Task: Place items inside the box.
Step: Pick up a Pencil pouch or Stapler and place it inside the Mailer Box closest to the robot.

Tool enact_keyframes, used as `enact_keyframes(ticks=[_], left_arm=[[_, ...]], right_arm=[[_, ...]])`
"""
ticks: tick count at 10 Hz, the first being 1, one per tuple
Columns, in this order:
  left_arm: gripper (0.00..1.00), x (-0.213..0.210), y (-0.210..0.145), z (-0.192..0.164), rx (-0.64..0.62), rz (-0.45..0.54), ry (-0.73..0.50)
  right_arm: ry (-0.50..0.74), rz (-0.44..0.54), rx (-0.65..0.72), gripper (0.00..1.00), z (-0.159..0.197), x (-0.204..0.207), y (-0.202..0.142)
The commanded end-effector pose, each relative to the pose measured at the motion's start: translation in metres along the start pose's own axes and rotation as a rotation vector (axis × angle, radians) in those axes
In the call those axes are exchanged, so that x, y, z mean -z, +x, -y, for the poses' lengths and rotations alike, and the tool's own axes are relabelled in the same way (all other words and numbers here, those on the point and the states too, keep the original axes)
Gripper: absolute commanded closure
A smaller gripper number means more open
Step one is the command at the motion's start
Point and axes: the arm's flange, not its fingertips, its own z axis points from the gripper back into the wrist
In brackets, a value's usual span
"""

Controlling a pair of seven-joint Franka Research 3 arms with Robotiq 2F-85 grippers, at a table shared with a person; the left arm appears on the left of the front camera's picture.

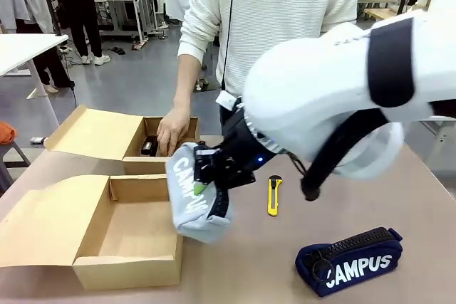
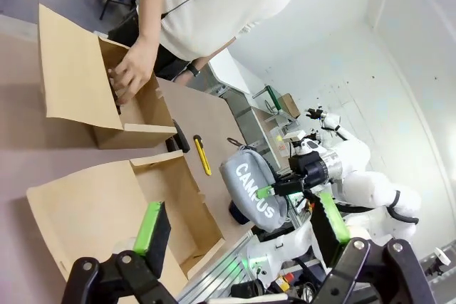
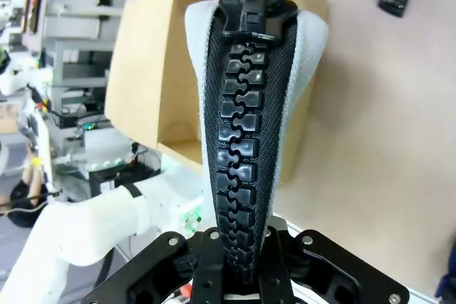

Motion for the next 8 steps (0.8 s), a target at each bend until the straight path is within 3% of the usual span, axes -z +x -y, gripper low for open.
enact_keyframes(ticks=[1,3,5,8], left_arm=[[0.00,0.000,0.001,0.002,0.018,0.014,-0.017],[0.00,0.000,0.001,0.002,0.018,0.014,-0.017],[0.00,0.000,0.001,0.002,0.018,0.014,-0.017],[0.00,0.000,0.001,0.002,0.018,0.014,-0.017]], right_arm=[[-0.011,0.019,0.038,0.94,0.021,-0.028,-0.005],[-0.005,0.011,0.020,0.94,0.013,-0.011,0.001],[-0.098,0.076,-0.083,0.94,-0.073,0.008,-0.007],[-0.236,0.054,-0.085,0.94,-0.150,0.061,0.010]])
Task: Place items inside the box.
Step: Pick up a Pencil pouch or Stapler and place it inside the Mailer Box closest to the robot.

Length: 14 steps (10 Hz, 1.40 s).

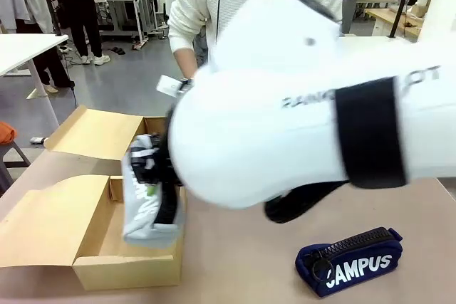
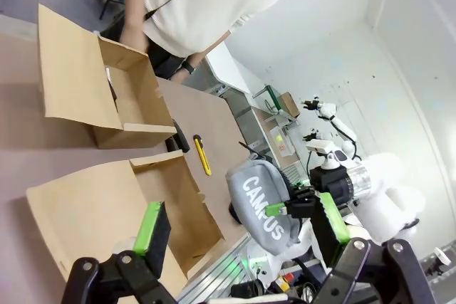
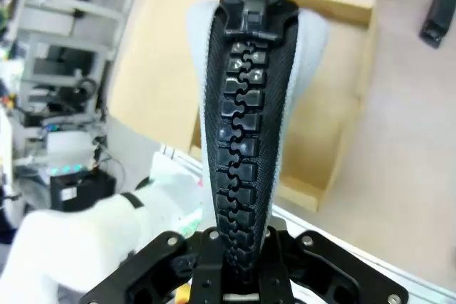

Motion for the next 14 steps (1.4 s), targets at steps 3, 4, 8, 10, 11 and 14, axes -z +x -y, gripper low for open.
enact_keyframes(ticks=[3,4,8,10,11,14], left_arm=[[0.00,0.000,0.001,0.002,0.019,0.014,-0.017],[0.00,0.000,0.001,0.002,0.019,0.014,-0.017],[0.00,0.000,0.001,0.002,0.019,0.014,-0.017],[0.00,0.000,0.001,0.002,0.019,0.014,-0.017],[0.00,0.000,0.001,0.002,0.019,0.014,-0.017],[0.00,0.000,0.001,0.002,0.019,0.014,-0.017]], right_arm=[[-0.222,-0.041,-0.003,0.94,-0.064,0.084,0.050],[-0.296,-0.034,0.002,0.94,-0.069,0.096,0.052],[-0.366,-0.085,-0.004,0.94,-0.068,0.151,0.051],[-0.354,-0.090,-0.024,0.94,-0.068,0.175,0.050],[-0.355,-0.106,-0.028,0.94,-0.064,0.184,0.049],[-0.373,-0.144,-0.020,0.94,-0.052,0.203,0.046]])
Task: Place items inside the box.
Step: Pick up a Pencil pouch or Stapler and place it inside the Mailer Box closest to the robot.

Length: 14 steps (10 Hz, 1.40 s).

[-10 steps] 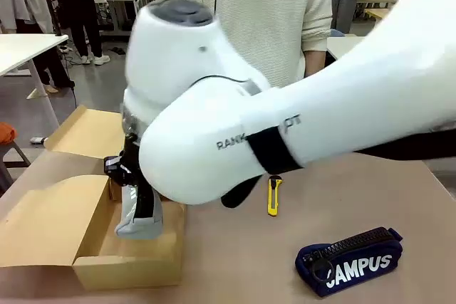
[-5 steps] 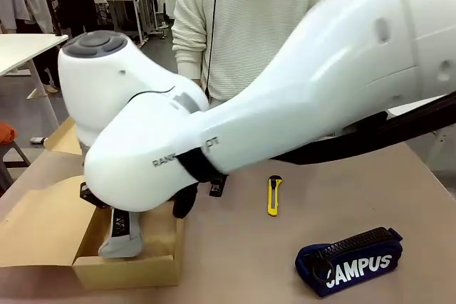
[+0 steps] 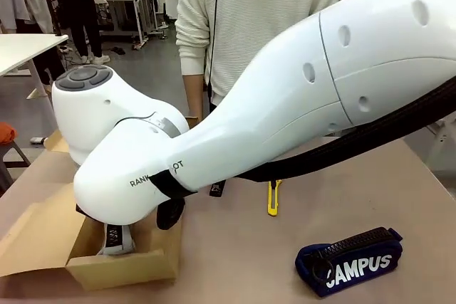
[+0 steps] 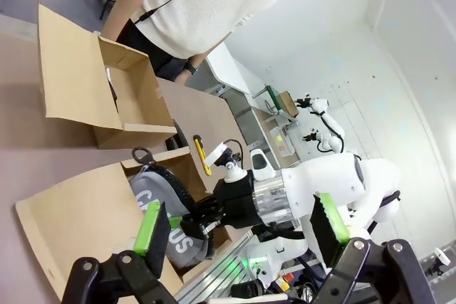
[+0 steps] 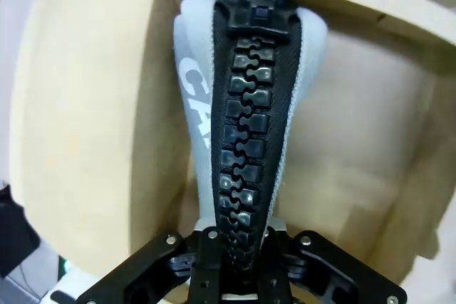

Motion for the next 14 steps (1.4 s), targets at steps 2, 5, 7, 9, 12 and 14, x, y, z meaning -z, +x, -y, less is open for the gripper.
enact_keyframes(ticks=[2,5,7,9,12,14], left_arm=[[0.00,0.000,0.001,0.002,0.019,0.014,-0.017],[0.00,0.000,0.001,0.002,0.019,0.014,-0.017],[0.00,0.000,0.001,0.002,0.019,0.014,-0.017],[0.00,0.000,0.001,0.002,0.019,0.014,-0.017],[0.00,0.000,0.001,0.002,0.019,0.014,-0.017],[0.00,0.000,0.001,0.002,0.019,0.014,-0.017]], right_arm=[[-0.007,-0.020,0.004,0.94,-0.001,0.011,0.003],[-0.030,-0.046,0.014,0.94,0.003,0.013,0.001],[-0.030,-0.060,-0.003,0.39,0.005,0.012,0.001],[-0.011,-0.051,0.007,0.00,0.007,0.011,0.000],[-0.003,-0.037,0.013,0.14,0.010,0.008,-0.001],[-0.001,-0.042,0.009,0.00,0.009,0.009,-0.001]])
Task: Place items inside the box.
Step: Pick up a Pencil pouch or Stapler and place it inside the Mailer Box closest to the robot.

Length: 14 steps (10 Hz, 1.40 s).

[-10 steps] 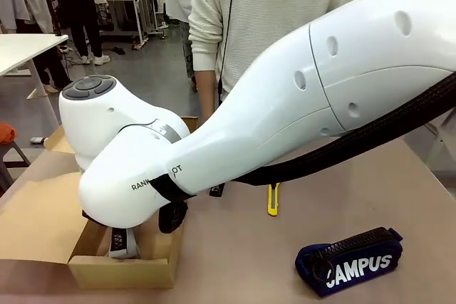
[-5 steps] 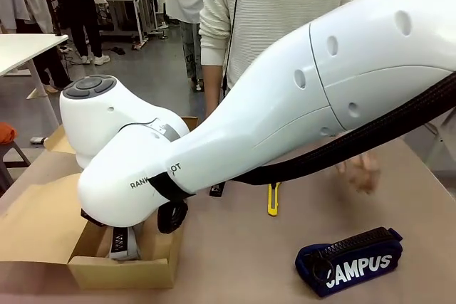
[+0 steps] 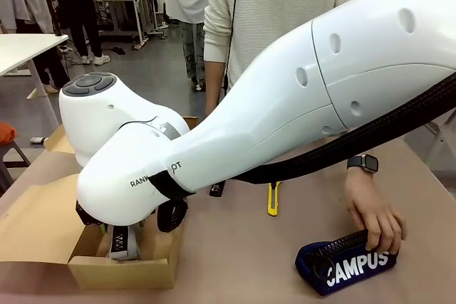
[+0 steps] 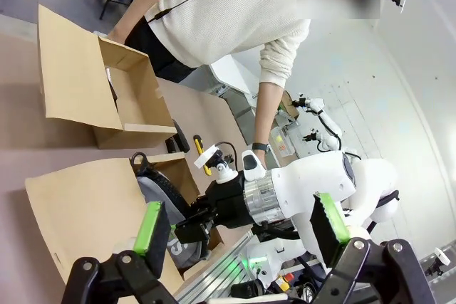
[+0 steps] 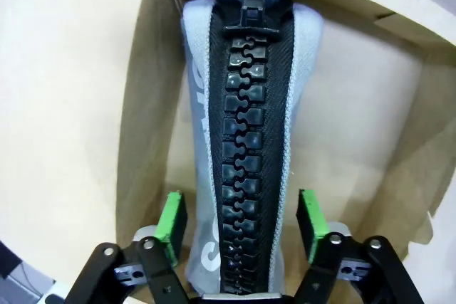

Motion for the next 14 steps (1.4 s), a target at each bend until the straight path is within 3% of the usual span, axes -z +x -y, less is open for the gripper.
enact_keyframes(ticks=[1,6,8,10,11,13,14], left_arm=[[0.00,0.000,0.001,0.002,0.019,0.014,-0.017],[0.00,0.000,0.001,0.002,0.019,0.014,-0.017],[0.00,0.000,0.001,0.002,0.019,0.014,-0.017],[0.00,0.000,0.001,0.002,0.019,0.014,-0.017],[0.00,0.000,0.001,0.002,0.019,0.014,-0.017],[0.00,0.000,0.001,0.002,0.019,0.014,-0.017],[0.00,0.000,0.001,0.002,0.019,0.014,-0.017]], right_arm=[[0.014,-0.006,-0.012,0.00,0.004,-0.004,-0.002],[0.007,0.007,-0.005,0.00,0.004,-0.004,-0.002],[0.040,0.022,-0.021,0.00,0.011,-0.026,-0.006],[0.120,0.029,-0.038,0.00,0.051,-0.094,-0.023],[0.193,-0.009,-0.151,0.00,0.153,-0.172,-0.091],[0.162,0.025,-0.095,0.00,0.176,-0.179,-0.111],[0.163,0.126,-0.044,0.00,0.178,-0.177,-0.122]])
